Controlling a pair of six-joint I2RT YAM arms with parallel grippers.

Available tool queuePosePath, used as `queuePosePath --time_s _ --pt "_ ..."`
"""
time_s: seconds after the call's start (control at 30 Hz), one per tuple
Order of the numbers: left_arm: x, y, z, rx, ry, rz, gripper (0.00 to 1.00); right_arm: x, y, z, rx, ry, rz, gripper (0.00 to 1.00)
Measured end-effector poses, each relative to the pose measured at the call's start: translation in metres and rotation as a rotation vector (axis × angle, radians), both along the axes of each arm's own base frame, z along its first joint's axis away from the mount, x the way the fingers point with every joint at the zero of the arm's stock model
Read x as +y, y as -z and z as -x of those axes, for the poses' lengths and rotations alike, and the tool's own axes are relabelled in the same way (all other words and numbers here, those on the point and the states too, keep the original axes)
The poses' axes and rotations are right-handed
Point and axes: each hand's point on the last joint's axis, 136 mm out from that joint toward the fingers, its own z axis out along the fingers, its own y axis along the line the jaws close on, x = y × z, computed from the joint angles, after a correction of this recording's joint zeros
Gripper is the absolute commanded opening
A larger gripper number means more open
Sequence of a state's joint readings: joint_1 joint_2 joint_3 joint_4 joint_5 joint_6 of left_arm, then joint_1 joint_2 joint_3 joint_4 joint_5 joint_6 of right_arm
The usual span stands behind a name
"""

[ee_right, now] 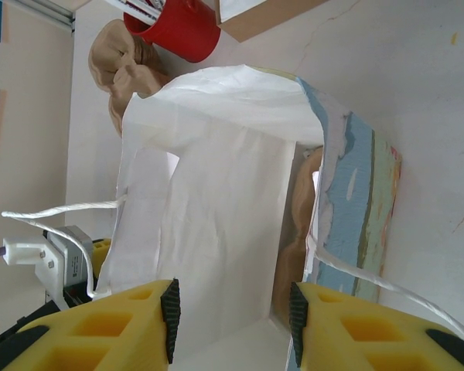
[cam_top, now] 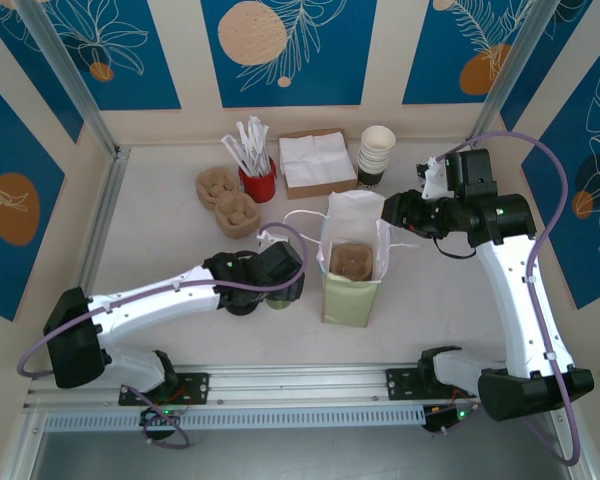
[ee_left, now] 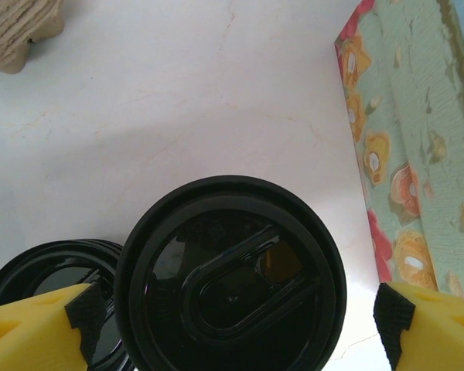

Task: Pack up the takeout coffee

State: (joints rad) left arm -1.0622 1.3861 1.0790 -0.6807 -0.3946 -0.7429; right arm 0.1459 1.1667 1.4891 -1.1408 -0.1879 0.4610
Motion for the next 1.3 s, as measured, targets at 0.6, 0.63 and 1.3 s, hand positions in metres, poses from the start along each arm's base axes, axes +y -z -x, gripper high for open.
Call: queuePosePath --time_s 0.6,0.63,1.3 --pt "-0.003 0.011 0.003 0.027 -0.027 -0.023 0.79 -0.002 0.005 -0.001 0.006 0.007 -0.002 0.45" --pt "-0.003 0.011 0.003 0.028 -0.027 -0.023 0.79 -0.002 0.005 -0.001 0.006 0.008 -0.001 0.45" --pt "0.001 0.022 0.003 0.059 -0.058 -0.069 0.79 -0.004 0.006 0.000 0.006 0.013 -0.002 0.45"
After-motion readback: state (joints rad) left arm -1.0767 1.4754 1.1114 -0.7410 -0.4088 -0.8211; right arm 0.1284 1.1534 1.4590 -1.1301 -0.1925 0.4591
